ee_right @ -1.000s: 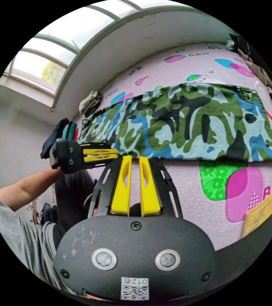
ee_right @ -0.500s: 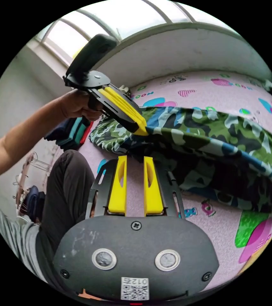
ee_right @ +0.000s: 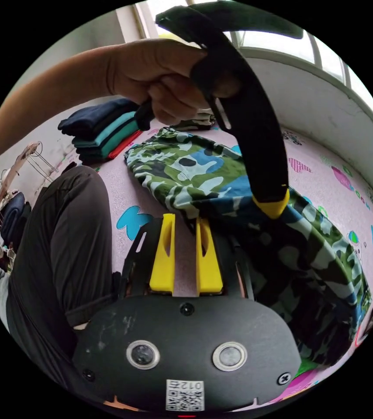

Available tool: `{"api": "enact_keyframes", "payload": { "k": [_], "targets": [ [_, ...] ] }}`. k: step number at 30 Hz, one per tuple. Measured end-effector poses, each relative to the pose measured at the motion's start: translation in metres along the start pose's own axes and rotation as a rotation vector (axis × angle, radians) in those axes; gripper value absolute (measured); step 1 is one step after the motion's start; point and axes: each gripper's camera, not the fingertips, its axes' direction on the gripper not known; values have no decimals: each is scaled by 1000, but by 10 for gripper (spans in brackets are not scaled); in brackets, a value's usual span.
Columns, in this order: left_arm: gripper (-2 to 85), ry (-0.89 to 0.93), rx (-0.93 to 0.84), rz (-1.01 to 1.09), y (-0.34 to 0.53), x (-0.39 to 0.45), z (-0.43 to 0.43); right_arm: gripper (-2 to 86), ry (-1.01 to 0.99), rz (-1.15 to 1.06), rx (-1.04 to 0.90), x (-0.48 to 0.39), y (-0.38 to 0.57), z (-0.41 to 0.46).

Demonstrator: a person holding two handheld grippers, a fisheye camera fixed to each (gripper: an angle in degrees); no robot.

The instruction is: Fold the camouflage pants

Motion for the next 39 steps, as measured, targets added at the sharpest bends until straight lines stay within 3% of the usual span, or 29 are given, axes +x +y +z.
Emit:
{"api": "enact_keyframes", "payload": {
  "k": [2,8,13,19,24,28,36,39],
  "targets": [
    [-1,17,17,-10,8,-3,1,4,2,-24,-21,-13,-3,10],
    [-1,-90,170,-243,71,-29,-8,-8,-60,24,-62,-23,-3,32],
    [-1,-330,-36,-375,108,-42,43,2,-104,101,-50,-18,-12,44],
    [-1,-353,-24,-419,116,-42,65,106,-49,-60,-73,-32,-26,63],
    [0,-320,-6,-434,126,-43,65,87,34,-179,-142,-46,-45,89],
    [1,-269,29,-490,137,-47,64,9,-92,-158,-217,-34,-52,89],
    [3,-277,46,-492,150,-38,64,-9,-541,400,-101,54,-41,93],
    [4,-327,37,-452,151,-28,66,-8,-492,224,-257,34,-36,106]
  ]
}}
